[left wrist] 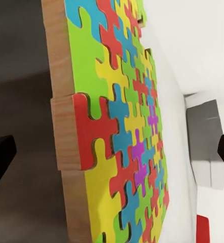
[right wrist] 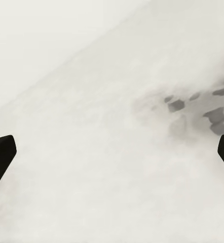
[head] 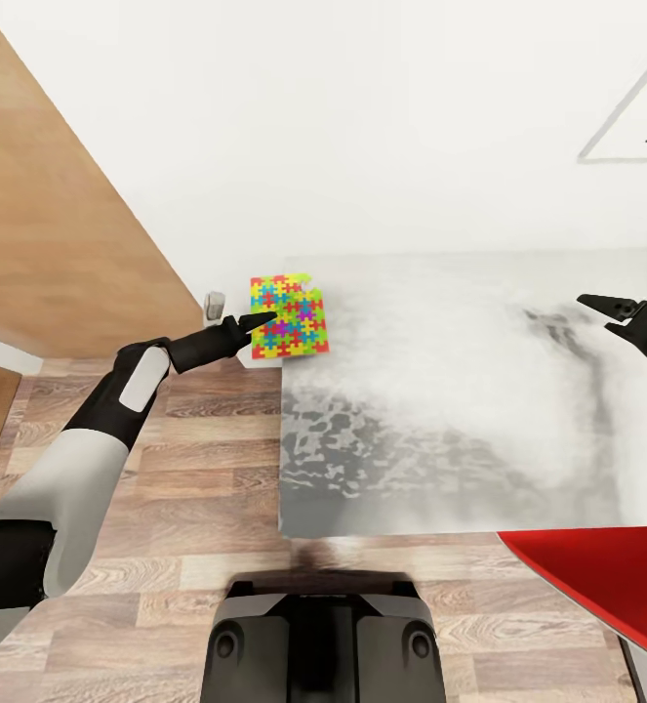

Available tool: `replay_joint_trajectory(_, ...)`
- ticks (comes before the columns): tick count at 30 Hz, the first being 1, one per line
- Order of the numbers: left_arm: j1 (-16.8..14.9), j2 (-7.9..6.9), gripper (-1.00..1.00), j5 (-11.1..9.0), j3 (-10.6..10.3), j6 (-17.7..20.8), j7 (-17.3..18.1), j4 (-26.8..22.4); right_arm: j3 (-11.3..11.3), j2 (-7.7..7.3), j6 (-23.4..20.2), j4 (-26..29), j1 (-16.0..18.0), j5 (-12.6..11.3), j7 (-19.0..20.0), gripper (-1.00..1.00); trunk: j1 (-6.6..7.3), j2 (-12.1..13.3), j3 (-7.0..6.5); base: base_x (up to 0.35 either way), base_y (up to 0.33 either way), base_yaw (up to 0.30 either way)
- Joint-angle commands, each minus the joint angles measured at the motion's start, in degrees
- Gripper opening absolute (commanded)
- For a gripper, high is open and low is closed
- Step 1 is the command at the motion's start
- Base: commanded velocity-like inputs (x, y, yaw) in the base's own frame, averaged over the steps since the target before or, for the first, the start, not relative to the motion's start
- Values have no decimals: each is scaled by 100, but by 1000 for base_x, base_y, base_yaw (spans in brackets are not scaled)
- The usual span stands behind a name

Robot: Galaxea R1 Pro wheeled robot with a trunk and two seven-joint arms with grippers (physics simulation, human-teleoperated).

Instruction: Put all the toys in the child's room - the three board games (two on the bed and one on the table), the two jigsaw puzzles on the table, and the tennis ball on the table - inside the toy box on the table in the child's room.

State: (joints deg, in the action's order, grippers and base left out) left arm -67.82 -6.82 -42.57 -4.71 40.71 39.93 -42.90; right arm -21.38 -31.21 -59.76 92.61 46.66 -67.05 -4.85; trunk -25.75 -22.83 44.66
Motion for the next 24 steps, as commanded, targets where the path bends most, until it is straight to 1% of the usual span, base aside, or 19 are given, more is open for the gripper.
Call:
replay_joint_trajectory(1, -4, -5, 100, -42, -15, 34, -6, 1, -3, -1, -24, 3, 5, -54, -51, 100, -3, -9, 7, 0, 0, -11)
replay_joint_trajectory(12, 2, -11, 100, -56, -14, 34, 3, 1, -6, 1, -24, 3, 4, -54, -51, 100, -3, -9, 7, 0, 0, -5)
replay_joint_trajectory(13, 2, -11, -100, -58, -13, 34, 3, 1, -6, 1, -24, 3, 5, -54, -51, 100, -3, -9, 7, 0, 0, -2)
replay_joint_trajectory(24, 5, -12, -100, -84, -13, 28, 13, -23, 5, 1, -24, 3, 4, -54, -51, 100, -3, -9, 7, 0, 0, 0)
